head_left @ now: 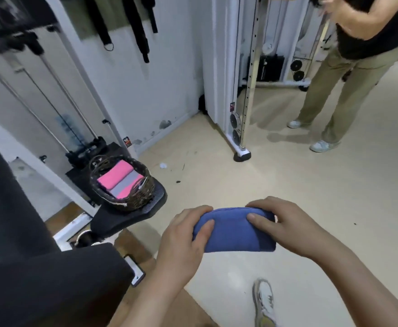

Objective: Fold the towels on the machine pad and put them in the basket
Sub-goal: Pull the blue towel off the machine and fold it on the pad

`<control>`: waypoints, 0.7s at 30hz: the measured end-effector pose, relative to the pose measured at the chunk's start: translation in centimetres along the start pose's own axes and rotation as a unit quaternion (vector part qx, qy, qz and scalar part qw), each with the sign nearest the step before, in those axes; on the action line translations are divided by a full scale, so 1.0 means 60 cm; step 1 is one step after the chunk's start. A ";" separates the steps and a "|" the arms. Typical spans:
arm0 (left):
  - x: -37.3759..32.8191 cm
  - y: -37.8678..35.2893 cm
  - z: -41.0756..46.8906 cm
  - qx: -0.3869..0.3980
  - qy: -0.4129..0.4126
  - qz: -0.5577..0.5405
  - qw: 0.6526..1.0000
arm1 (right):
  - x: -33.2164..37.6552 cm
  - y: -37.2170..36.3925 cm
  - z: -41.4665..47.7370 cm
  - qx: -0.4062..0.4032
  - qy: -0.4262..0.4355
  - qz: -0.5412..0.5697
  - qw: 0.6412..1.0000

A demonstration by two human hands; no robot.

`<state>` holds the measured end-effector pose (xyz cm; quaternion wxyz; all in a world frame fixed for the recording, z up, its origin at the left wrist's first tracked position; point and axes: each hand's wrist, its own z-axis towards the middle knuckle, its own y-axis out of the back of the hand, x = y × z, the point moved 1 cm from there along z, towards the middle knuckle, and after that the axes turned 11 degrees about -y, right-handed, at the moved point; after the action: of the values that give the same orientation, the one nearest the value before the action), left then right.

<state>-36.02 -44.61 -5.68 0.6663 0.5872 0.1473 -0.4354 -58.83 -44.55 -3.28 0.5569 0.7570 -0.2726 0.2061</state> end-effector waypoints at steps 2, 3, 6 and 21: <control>0.015 -0.012 0.030 -0.033 0.050 0.007 0.998 | -0.004 0.012 0.070 0.030 0.015 0.031 0.999; 0.023 -0.022 0.046 -0.052 0.069 0.015 0.996 | -0.005 0.019 0.106 0.049 0.029 0.035 0.998; 0.034 -0.043 0.090 -0.106 0.132 0.023 0.985 | -0.002 0.044 0.200 0.125 0.075 0.008 0.989; 0.191 0.062 0.212 -0.364 0.330 0.108 0.864 | 0.211 -0.055 0.501 0.137 0.261 -0.050 0.954</control>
<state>-30.61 -61.11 -7.94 0.7882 0.4246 0.4418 -0.0570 -46.76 -74.81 -6.76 0.5089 0.7589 -0.0486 0.4033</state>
